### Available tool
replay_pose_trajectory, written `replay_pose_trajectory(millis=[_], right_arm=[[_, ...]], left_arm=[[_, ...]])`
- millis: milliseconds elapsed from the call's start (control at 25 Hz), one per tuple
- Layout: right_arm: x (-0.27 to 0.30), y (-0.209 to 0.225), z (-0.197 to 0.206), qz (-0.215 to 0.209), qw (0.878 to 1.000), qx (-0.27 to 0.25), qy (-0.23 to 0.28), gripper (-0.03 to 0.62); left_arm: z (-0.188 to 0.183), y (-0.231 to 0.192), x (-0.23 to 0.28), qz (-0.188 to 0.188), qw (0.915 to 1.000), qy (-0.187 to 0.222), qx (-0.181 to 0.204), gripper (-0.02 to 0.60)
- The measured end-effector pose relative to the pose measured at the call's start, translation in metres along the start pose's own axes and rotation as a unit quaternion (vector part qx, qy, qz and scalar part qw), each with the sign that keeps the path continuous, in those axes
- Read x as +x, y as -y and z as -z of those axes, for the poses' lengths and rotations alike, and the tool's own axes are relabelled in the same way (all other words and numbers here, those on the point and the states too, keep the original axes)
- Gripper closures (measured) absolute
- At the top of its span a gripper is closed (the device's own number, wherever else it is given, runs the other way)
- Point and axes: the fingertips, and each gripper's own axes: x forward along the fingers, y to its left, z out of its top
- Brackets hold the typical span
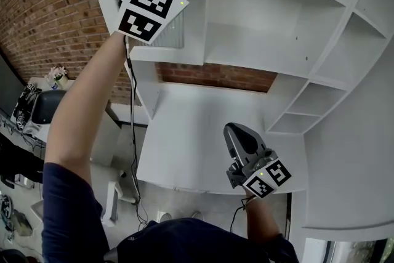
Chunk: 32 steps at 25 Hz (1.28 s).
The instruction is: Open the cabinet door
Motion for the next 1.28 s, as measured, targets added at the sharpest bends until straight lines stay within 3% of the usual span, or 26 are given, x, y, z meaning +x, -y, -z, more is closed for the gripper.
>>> replay_pose_trajectory(millis=[320, 600, 1000, 1280], right_arm=[[-0.008, 0.000, 0.000, -0.001, 1.000, 0.008, 0.002, 0.569], [-0.009, -0.019, 0.001, -0.005, 1.000, 0.009, 0.002, 0.569], [0.016, -0.078, 0.009, -0.028, 1.000, 0.007, -0.002, 0.569], [0.048, -0.146, 0.020, -0.036, 0.999, -0.003, -0.006, 0.569]], left_arm=[[-0.001, 0.002, 0.003, -0.014, 0.9997, -0.014, 0.010, 0.500], [-0.015, 0.005, -0.022, 0.004, 1.0000, 0.006, 0.006, 0.503], [-0.045, 0.004, -0.103, 0.060, 0.9964, 0.060, 0.000, 0.503], [-0.050, -0.024, -0.185, 0.077, 0.9916, 0.102, -0.019, 0.503]])
